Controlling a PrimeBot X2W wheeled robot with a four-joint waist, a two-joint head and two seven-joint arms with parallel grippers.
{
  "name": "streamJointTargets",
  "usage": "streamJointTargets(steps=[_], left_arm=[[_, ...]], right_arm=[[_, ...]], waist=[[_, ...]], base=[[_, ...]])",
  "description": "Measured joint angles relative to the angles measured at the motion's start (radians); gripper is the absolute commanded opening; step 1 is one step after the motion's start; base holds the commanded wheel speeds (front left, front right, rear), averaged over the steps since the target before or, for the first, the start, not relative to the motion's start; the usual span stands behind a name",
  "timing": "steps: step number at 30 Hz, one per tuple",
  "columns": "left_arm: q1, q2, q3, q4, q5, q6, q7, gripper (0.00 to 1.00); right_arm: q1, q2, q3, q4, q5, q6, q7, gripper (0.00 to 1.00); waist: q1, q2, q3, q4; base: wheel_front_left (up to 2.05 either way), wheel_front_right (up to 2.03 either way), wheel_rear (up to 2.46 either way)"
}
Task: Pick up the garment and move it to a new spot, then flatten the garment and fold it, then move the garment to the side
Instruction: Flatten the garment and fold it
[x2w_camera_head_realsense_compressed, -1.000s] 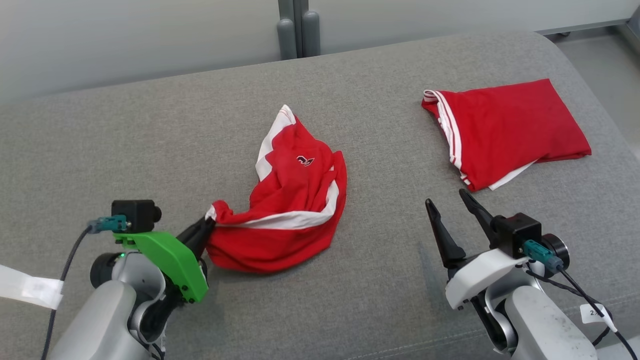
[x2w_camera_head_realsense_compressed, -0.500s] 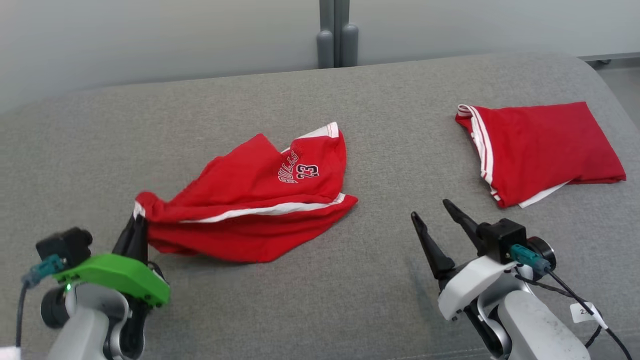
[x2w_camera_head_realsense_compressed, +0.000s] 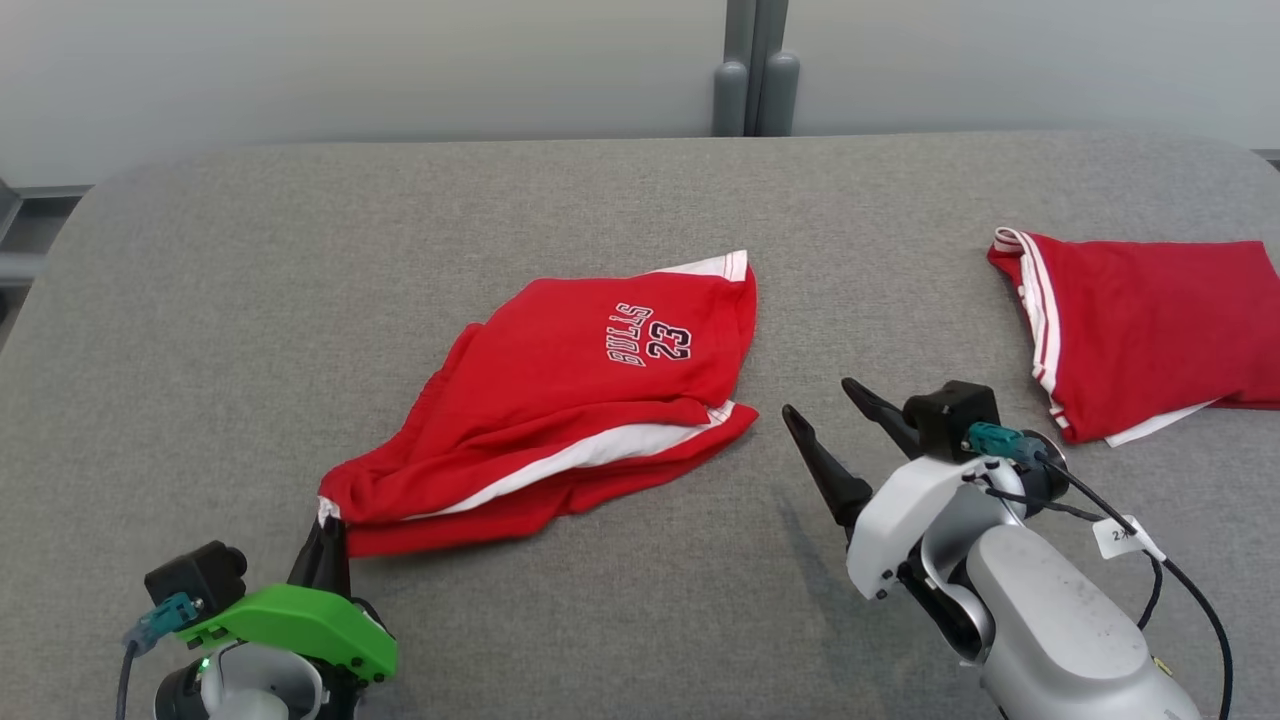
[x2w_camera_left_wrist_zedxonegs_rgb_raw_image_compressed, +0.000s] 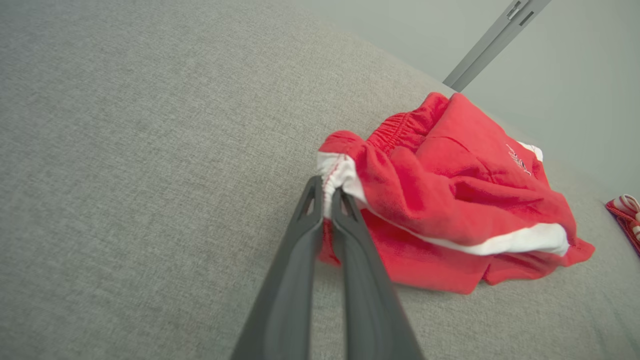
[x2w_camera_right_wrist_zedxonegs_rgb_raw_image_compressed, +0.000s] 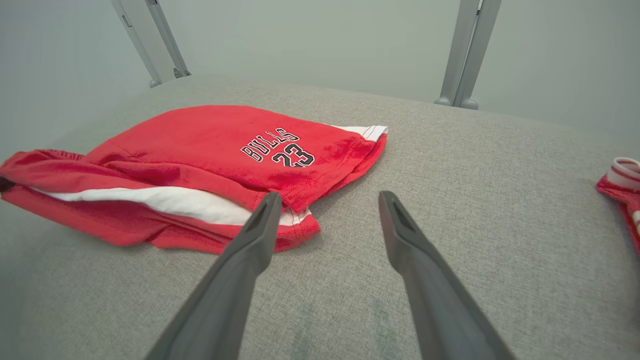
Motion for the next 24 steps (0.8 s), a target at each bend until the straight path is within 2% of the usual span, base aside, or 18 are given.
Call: streamJointTargets(steps=[14, 24], left_arm=[[-0.003, -0.028, -0.084, 0.038, 0.053, 0.0, 0.002, 0.0], [-0.043, -0.054, -0.104, 0.052, 0.063, 0.0, 0.0, 0.0]], right_arm=[[-0.128, -0.002, -0.001, 0.171, 0.048, 0.009, 0.116, 1.0], [-0.206, -0.015, 0.058, 0.252, 0.046, 0.017, 0.17, 1.0]], waist=[[0.0, 0.0, 0.052, 0.094], [0.0, 0.0, 0.101, 0.157]], base=[[0.0, 0.0, 0.0], [0.0, 0.0, 0.0]])
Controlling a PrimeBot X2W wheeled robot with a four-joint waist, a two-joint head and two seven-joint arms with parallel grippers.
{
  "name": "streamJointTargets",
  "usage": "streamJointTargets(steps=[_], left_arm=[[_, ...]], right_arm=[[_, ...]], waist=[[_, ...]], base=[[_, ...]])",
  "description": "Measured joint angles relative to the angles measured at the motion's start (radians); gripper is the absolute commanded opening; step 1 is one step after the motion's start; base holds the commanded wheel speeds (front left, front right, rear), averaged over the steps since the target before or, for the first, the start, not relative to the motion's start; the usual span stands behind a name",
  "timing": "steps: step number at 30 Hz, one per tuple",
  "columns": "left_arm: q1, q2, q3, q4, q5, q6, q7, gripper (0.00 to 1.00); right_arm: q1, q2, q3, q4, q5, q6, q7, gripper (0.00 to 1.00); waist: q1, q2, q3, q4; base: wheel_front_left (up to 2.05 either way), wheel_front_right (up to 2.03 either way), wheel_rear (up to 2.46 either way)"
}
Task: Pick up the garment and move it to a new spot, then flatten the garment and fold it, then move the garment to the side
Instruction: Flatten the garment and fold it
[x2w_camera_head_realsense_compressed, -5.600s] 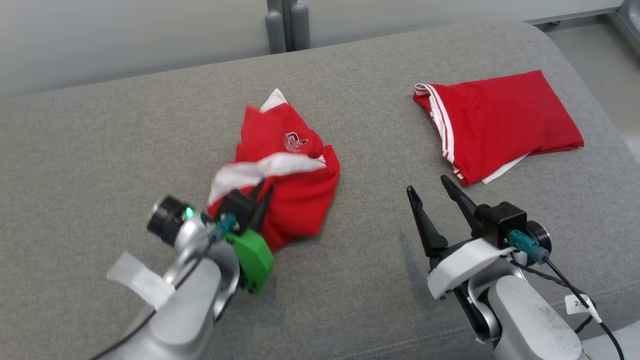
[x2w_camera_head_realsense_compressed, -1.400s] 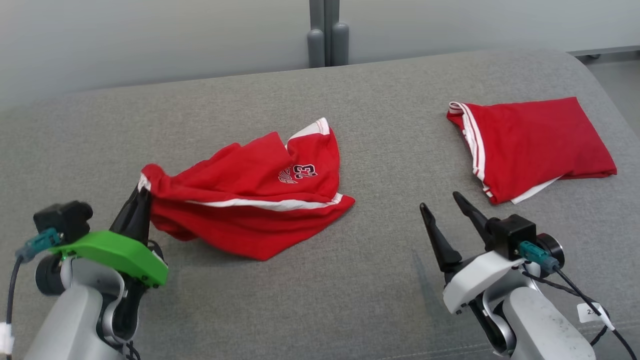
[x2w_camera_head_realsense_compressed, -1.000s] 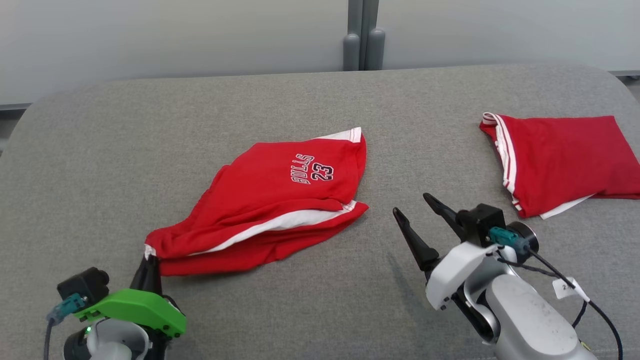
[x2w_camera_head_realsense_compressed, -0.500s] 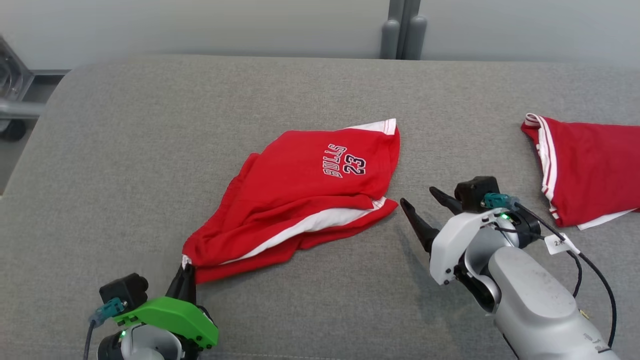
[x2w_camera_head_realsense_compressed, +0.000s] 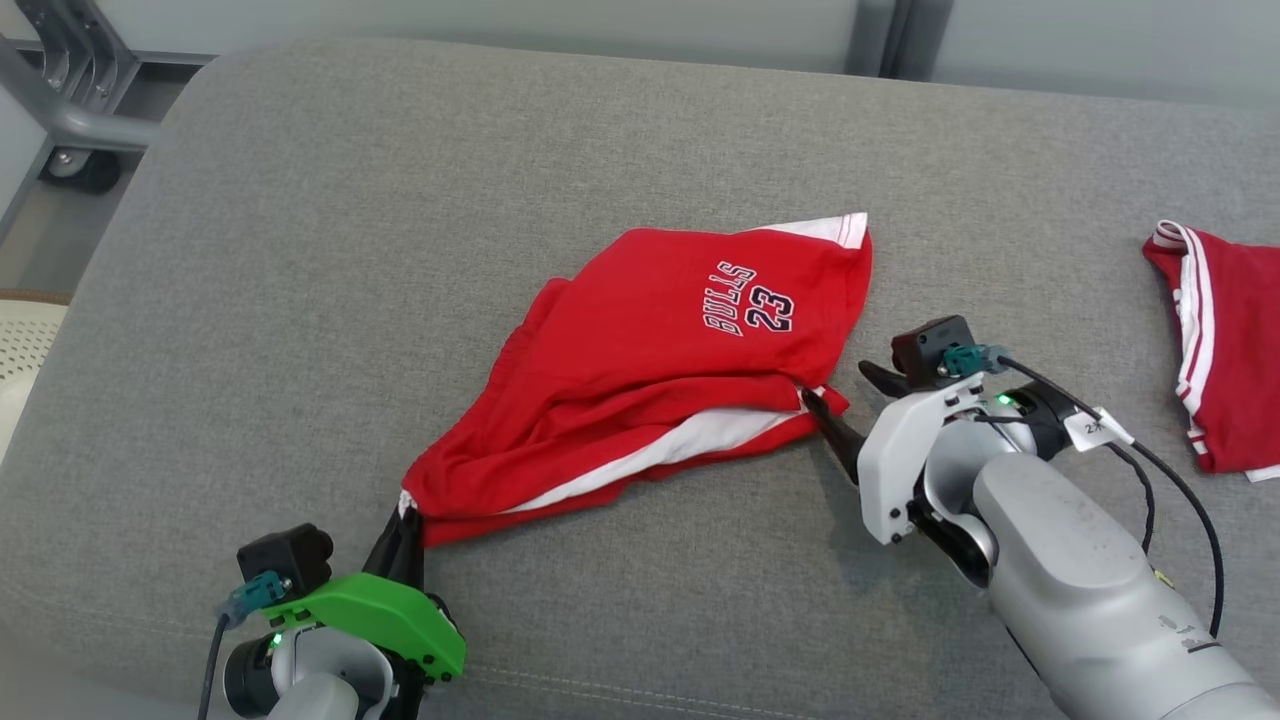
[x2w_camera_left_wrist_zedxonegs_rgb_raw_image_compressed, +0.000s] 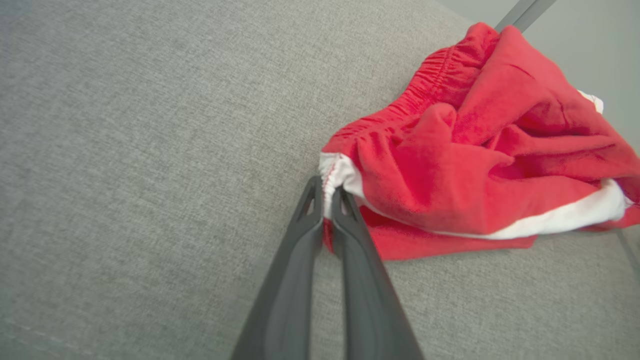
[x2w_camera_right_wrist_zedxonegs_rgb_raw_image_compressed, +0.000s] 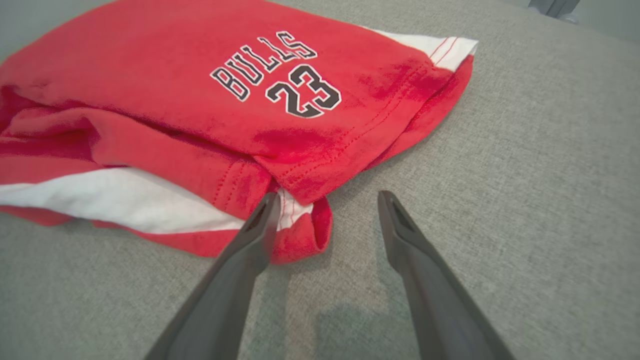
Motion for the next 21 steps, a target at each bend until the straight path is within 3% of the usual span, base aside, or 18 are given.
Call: streamJointTargets(steps=[13, 15, 16, 18, 21], left_arm=[[-0.015, -0.001, 0.005, 0.009, 0.0, -0.006, -0.016, 0.0], [-0.018, -0.001, 0.006, 0.009, 0.0, -0.009, -0.016, 0.0], [-0.021, -0.002, 0.007, 0.011, 0.0, -0.009, -0.016, 0.0], [-0.027, -0.002, 0.009, 0.014, 0.0, -0.009, -0.021, 0.0], [-0.028, -0.002, 0.017, 0.02, 0.0, -0.009, -0.025, 0.0]], right_arm=[[-0.026, 0.003, 0.151, 0.049, 0.013, 0.0, 0.021, 0.98], [-0.029, 0.004, 0.158, 0.052, 0.019, 0.0, 0.021, 0.47], [-0.031, 0.005, 0.166, 0.053, 0.024, 0.0, 0.021, 0.35], [-0.039, 0.004, 0.18, 0.058, 0.035, 0.0, 0.02, 0.0], [-0.045, 0.002, 0.186, 0.058, 0.05, 0.0, 0.001, 0.0]], waist=[[0.0, 0.0, 0.009, 0.01], [0.0, 0.0, 0.01, 0.009], [0.0, 0.0, 0.011, 0.008], [0.0, 0.0, 0.013, 0.007], [0.0, 0.0, 0.015, 0.003]], base=[[0.0, 0.0, 0.0], [0.0, 0.0, 0.0], [0.0, 0.0, 0.0], [0.0, 0.0, 0.0], [0.0, 0.0, 0.0]])
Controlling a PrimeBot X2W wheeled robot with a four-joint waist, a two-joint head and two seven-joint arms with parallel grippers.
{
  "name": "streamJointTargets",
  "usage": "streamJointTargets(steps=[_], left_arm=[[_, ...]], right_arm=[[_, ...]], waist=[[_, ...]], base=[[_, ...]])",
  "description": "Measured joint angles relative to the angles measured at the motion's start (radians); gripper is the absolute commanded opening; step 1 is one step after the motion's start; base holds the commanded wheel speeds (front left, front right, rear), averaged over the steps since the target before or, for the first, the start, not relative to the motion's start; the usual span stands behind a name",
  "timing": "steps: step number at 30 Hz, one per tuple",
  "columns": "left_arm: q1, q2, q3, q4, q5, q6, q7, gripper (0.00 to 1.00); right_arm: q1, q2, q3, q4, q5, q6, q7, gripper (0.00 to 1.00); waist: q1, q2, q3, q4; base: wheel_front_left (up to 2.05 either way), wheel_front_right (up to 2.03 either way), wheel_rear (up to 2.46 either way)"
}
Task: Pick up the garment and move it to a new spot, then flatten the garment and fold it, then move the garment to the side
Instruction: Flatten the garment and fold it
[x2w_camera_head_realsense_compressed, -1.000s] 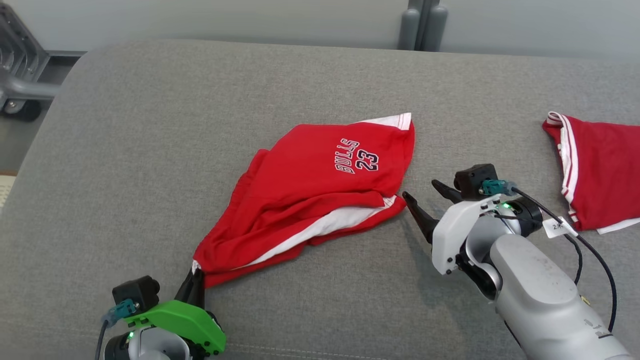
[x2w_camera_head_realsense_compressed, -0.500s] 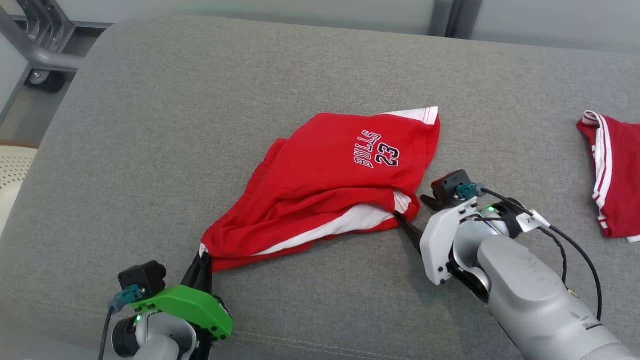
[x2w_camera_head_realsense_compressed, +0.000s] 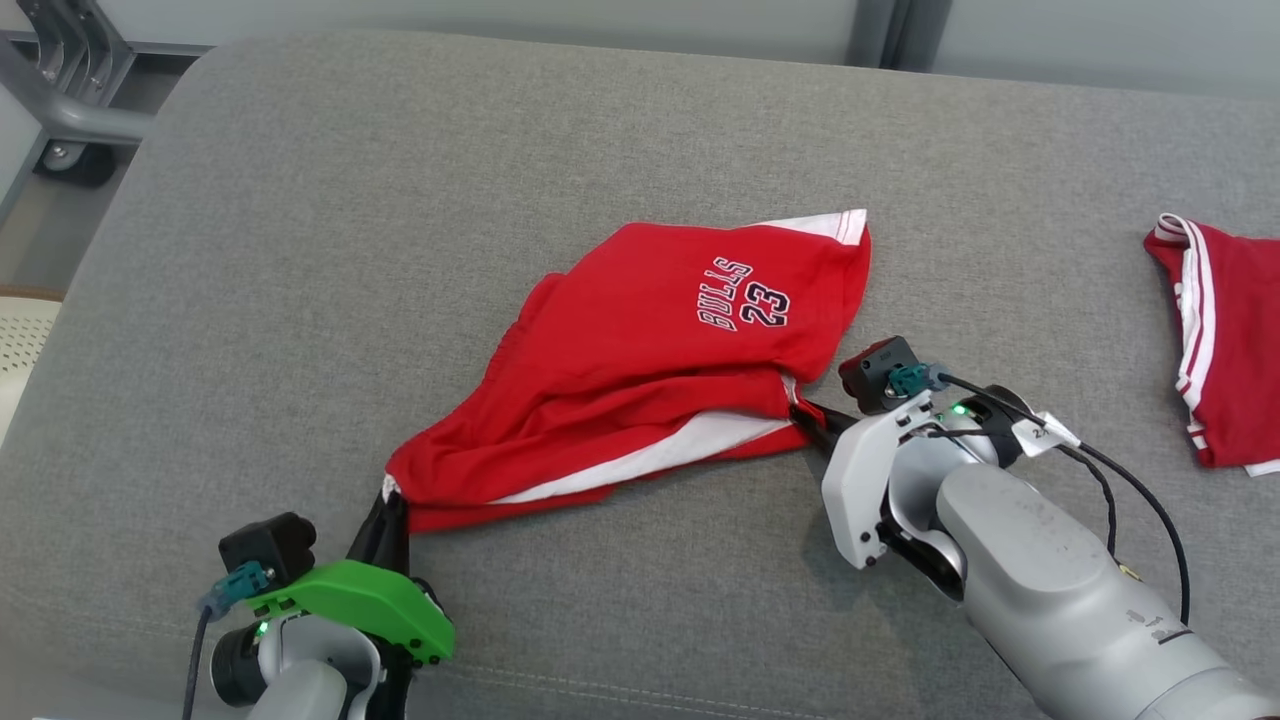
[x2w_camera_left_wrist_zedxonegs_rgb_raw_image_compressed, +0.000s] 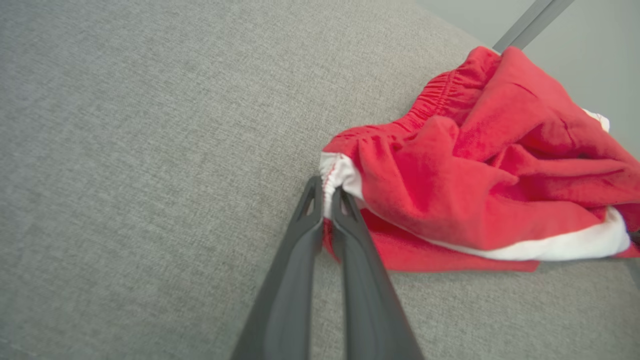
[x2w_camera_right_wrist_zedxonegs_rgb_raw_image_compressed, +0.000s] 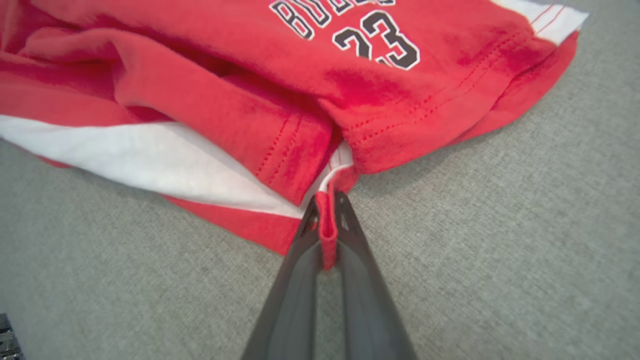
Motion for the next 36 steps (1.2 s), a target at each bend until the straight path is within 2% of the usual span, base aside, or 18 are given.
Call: streamJointTargets(steps=[12, 18, 24, 32, 33, 34, 35, 36], left_arm=[[0.0, 0.003, 0.041, -0.018, -0.003, -0.01, -0.01, 0.0], [0.0, 0.002, 0.044, -0.06, -0.003, -0.034, -0.019, 0.0], [0.0, 0.002, 0.04, -0.118, 0.01, -0.045, -0.022, 0.0], [0.067, 0.001, -0.013, -0.113, 0.025, -0.053, -0.027, 0.0], [0.074, 0.002, -0.014, -0.11, 0.025, -0.053, -0.027, 0.0], [0.081, 0.003, -0.014, -0.109, 0.025, -0.053, -0.027, 0.0], [0.087, 0.003, -0.014, -0.106, 0.027, -0.053, -0.027, 0.0], [0.092, 0.003, -0.015, -0.101, 0.03, -0.053, -0.027, 0.0]], right_arm=[[0.032, -0.044, -0.003, -0.048, 0.058, 0.002, -0.165, 0.0], [0.081, -0.054, -0.102, -0.116, 0.094, 0.001, -0.323, 0.0], [0.137, -0.052, -0.171, -0.198, 0.124, -0.015, -0.314, 0.0], [0.351, -0.029, -0.185, -0.167, 0.163, -0.019, -0.301, 0.0], [0.357, -0.026, -0.184, -0.167, 0.163, -0.019, -0.301, 0.12], [0.358, -0.025, -0.184, -0.17, 0.162, -0.019, -0.301, 0.37], [0.357, -0.026, -0.185, -0.171, 0.16, -0.019, -0.301, 0.94], [0.357, -0.03, -0.185, -0.171, 0.156, -0.019, -0.301, 1.0]], waist=[[0.0, 0.0, -0.021, -0.063], [0.0, 0.0, -0.034, -0.107], [0.0, 0.0, -0.05, -0.151], [0.0, 0.0, -0.056, -0.194], [0.0, 0.0, -0.055, -0.197], [0.0, 0.0, -0.054, -0.2], [-0.0001, 0.0, -0.054, -0.202], [0.0, 0.0, -0.054, -0.204]], base=[[0.0, 0.0, 0.0], [0.0, 0.0, 0.0], [0.0, 0.0, 0.0], [0.0, 0.0, 0.0], [0.0, 0.0, 0.0], [0.0, 0.0, 0.0], [0.0, 0.0, 0.0], [0.0, 0.0, 0.0]])
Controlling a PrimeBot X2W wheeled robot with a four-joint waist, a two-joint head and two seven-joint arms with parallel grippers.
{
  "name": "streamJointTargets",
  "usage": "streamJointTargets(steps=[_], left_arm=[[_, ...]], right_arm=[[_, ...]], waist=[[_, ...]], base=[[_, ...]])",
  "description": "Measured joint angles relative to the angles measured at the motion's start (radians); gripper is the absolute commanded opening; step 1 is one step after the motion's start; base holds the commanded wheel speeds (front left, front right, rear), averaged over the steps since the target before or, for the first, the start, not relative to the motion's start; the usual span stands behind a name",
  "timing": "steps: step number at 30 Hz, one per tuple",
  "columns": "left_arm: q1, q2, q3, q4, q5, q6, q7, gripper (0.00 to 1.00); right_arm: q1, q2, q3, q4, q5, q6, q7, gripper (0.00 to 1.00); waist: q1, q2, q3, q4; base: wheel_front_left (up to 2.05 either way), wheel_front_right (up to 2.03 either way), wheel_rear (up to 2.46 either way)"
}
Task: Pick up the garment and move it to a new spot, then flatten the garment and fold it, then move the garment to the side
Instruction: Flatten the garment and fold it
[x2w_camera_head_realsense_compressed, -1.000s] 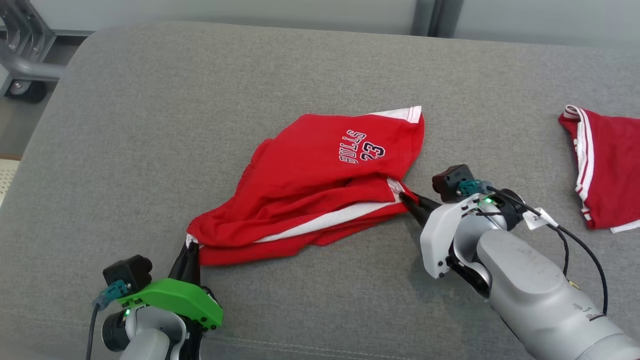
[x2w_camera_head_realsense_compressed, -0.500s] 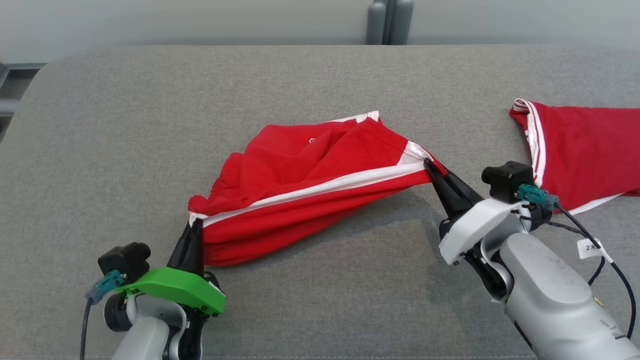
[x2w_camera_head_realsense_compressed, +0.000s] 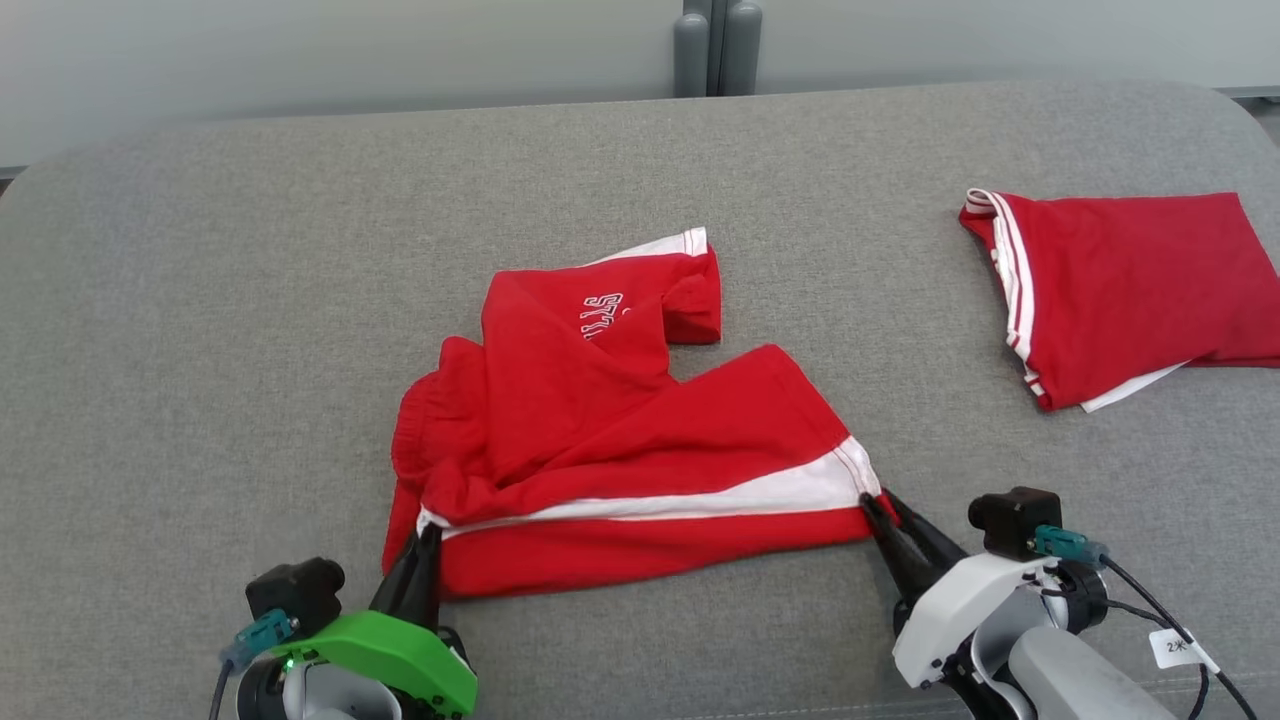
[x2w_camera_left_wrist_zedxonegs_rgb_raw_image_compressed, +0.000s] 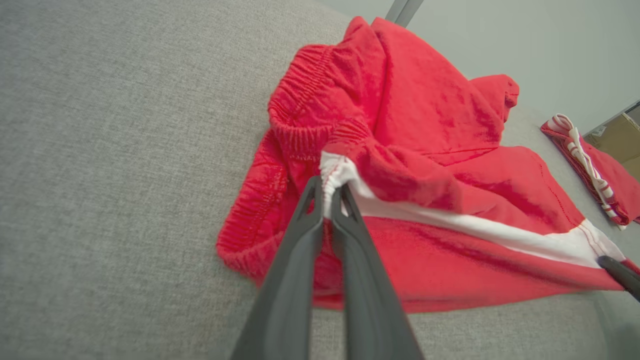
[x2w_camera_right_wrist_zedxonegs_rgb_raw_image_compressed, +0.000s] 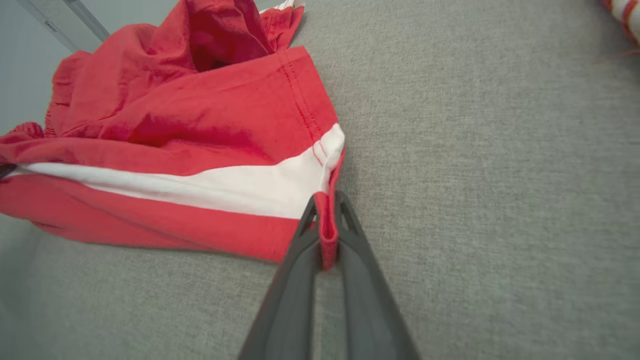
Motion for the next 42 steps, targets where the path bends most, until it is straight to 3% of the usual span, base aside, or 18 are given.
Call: streamJointTargets(steps=[3, 6, 9, 18, 28, 38, 42], left_arm=[[0.02, 0.0, 0.001, 0.02, 0.0, 0.001, 0.0, 0.0], [0.042, 0.0, 0.001, 0.038, -0.001, 0.006, 0.0, 0.0], [0.063, 0.0, 0.007, 0.055, -0.009, 0.01, 0.001, 0.0], [0.076, 0.0, 0.006, 0.081, -0.015, 0.013, 0.003, 0.0], [0.073, -0.001, -0.023, 0.077, -0.009, 0.011, 0.011, 0.0], [0.051, -0.002, -0.048, 0.069, 0.004, 0.0, 0.019, 0.0], [0.05, -0.004, -0.045, 0.068, 0.004, 0.0, 0.019, 0.0]], right_arm=[[0.001, -0.021, -0.008, -0.008, -0.025, -0.001, 0.0, 1.0], [0.002, -0.065, -0.037, -0.024, -0.05, -0.031, 0.0, 1.0], [0.002, -0.097, -0.049, -0.043, -0.06, -0.035, 0.0, 1.0], [0.002, -0.075, 0.026, -0.059, -0.101, -0.007, 0.0, 1.0], [-0.052, -0.061, 0.056, -0.03, -0.109, 0.002, 0.002, 1.0], [-0.114, -0.067, 0.093, 0.044, -0.109, 0.011, 0.084, 1.0], [-0.146, -0.069, 0.12, 0.051, -0.11, 0.019, 0.096, 0.94]], waist=[[0.0, 0.0, -0.006, -0.002], [0.0, 0.0, -0.014, 0.0], [0.0, 0.0, -0.024, 0.003], [0.0, 0.0, -0.029, 0.008], [0.0, 0.0, -0.009, 0.027], [0.0, 0.0, 0.014, 0.068], [0.0, 0.0, 0.018, 0.08]], base=[[0.0, 0.0, 0.0], [0.0, 0.0, 0.0], [0.0, 0.0, 0.0], [0.0, 0.0, 0.0], [0.0, 0.0, 0.0], [0.0, 0.0, 0.0], [0.0, 0.0, 0.0]])
